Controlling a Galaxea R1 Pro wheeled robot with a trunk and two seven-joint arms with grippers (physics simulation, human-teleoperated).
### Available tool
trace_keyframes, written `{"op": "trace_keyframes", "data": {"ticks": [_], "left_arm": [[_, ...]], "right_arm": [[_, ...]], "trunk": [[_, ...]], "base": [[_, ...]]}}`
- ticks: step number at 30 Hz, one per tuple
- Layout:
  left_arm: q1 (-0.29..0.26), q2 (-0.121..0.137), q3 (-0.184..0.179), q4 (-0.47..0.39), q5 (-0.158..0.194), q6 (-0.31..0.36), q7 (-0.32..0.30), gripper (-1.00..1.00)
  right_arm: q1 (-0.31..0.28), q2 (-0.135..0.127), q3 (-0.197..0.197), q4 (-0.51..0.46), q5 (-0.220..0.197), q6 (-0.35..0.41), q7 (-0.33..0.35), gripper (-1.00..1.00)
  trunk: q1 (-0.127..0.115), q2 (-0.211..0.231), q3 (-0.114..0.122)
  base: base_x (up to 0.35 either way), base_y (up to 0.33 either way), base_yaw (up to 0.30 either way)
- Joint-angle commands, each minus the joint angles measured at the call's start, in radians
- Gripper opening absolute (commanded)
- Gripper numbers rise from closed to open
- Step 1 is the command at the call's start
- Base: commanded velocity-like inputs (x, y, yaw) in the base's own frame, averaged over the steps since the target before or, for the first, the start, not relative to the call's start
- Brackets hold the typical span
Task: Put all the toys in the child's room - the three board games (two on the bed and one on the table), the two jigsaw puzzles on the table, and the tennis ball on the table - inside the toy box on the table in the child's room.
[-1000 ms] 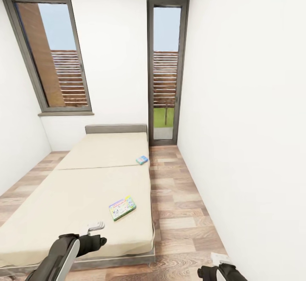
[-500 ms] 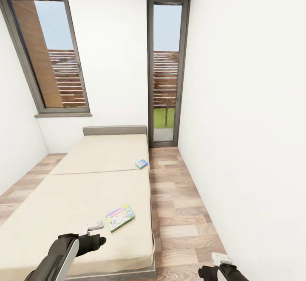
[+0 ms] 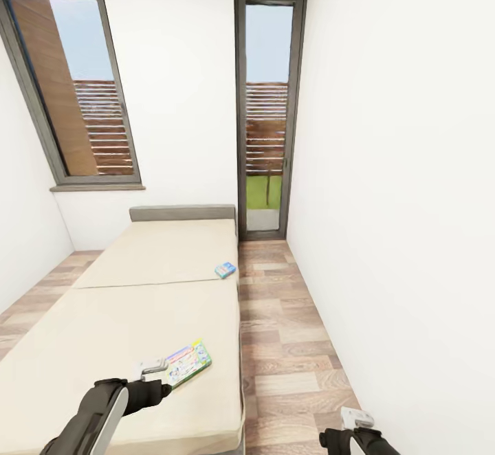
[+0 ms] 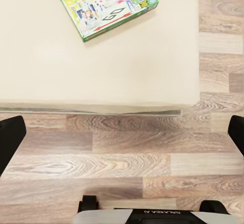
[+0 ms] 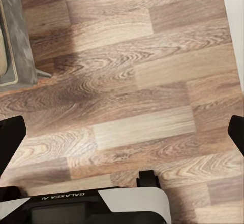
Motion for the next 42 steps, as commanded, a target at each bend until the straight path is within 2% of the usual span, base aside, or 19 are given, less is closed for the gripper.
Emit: {"op": "trace_keyframes", "data": {"ticks": [1, 18, 30, 37, 42], "left_arm": [[0.0, 0.0, 0.002, -0.001, 0.004, 0.005, 0.0, 1.0], [0.0, -0.001, -0.002, 0.0, 0.005, 0.004, 0.001, 1.0], [0.0, -0.001, -0.004, 0.0, 0.007, -0.022, 0.001, 1.0], [0.0, -0.002, -0.006, 0.001, 0.007, -0.025, 0.001, 1.0], [0.0, -0.003, -0.007, 0.0, 0.007, -0.025, 0.0, 1.0]], "right_arm": [[0.0, 0.001, -0.003, -0.002, -0.003, 0.005, 0.0, 1.0], [0.0, 0.004, 0.0, -0.002, 0.005, 0.004, 0.0, 1.0], [0.0, 0.003, -0.001, -0.002, 0.001, 0.001, 0.001, 1.0], [-0.001, 0.003, -0.005, -0.006, -0.004, -0.04, 0.004, 1.0], [-0.021, -0.004, -0.009, -0.019, -0.007, -0.025, 0.01, 1.0]], "trunk": [[0.001, -0.001, -0.001], [0.001, -0.001, -0.001], [0.001, -0.001, -0.001], [0.001, -0.001, -0.001], [0.001, -0.001, -0.001]], "base": [[0.159, -0.031, 0.0], [0.044, -0.006, 0.0], [0.153, 0.013, 0.0], [0.033, 0.004, 0.0], [0.006, 0.001, 0.0]]}}
